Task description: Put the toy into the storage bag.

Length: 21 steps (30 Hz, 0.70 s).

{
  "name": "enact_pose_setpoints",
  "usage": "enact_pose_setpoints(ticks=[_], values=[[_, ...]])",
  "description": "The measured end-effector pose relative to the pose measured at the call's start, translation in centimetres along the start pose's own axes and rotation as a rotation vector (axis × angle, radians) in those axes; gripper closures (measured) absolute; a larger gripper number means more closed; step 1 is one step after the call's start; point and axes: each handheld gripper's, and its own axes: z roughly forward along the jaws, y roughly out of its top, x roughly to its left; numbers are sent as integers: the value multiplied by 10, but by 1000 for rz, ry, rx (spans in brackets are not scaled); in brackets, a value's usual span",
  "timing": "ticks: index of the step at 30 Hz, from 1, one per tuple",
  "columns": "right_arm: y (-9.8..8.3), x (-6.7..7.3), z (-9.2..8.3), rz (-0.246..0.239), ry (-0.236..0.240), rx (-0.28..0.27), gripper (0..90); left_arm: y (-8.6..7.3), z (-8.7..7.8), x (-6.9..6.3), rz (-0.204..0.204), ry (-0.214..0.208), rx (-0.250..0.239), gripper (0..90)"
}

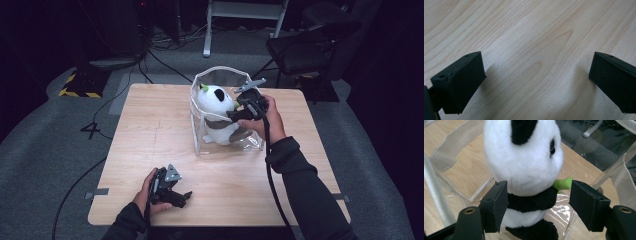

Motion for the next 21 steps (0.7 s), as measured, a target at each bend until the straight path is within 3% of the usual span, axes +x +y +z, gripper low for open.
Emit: enact_pose_setpoints(ticks=[7,21], values=[[1,0,-8,0,4,-55,305,0,0,0,0,0,0,4],[-1,0,-18,0,41,-102,249,0,0,0,0,0,0,4]])
